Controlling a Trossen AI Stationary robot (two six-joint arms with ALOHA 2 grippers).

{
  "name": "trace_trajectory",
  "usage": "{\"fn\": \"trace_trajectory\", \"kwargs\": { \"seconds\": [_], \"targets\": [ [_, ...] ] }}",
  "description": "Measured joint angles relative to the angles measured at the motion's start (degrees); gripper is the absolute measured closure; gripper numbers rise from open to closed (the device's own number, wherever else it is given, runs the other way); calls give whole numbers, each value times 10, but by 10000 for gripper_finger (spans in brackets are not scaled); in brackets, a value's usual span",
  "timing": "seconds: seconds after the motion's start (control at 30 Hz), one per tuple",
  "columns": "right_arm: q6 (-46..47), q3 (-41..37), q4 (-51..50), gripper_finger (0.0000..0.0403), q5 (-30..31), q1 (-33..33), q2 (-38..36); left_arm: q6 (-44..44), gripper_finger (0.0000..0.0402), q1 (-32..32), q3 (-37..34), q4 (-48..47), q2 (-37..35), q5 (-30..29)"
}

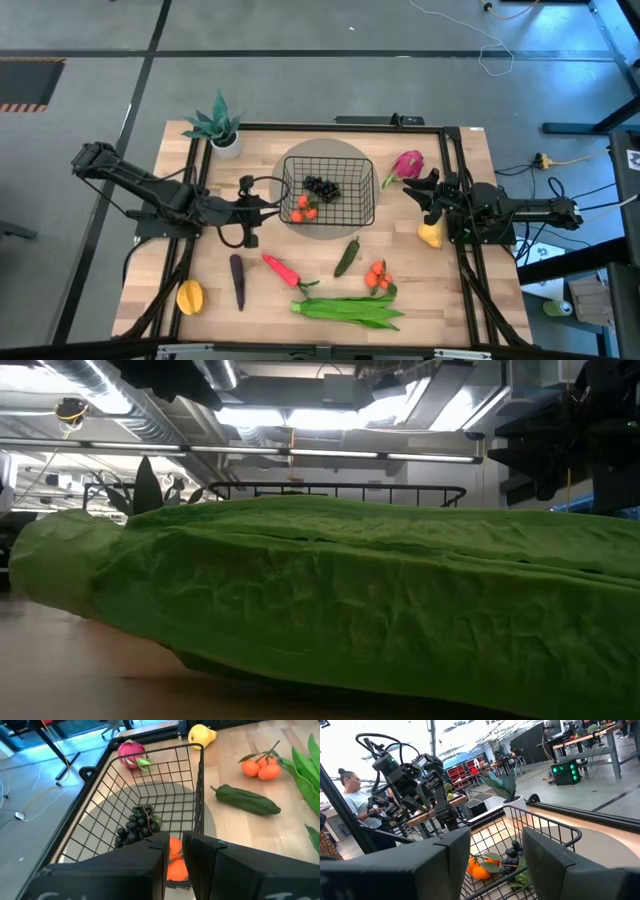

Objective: Build produce basket
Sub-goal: Put the dragon fruit into the black wire basket

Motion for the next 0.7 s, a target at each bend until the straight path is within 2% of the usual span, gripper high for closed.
{"fn": "trace_trajectory", "kwargs": {
  "seconds": [0.27, 0.37, 0.57, 0.7],
  "targets": [
    [-1, 0, 0, 232, 0, 0, 0, 2, 358, -1, 0, -16, -39, -1],
    [-1, 0, 1, 232, 9, 0, 0, 0, 358, -1, 0, -19, -48, -23],
    [12, 0, 39, 232, 128, 0, 0, 2, 358, -1, 0, -18, -65, -76],
    [-47, 32, 41, 232, 179, 0, 5, 2, 358, -1, 0, -18, -68, -83]
  ]
}}
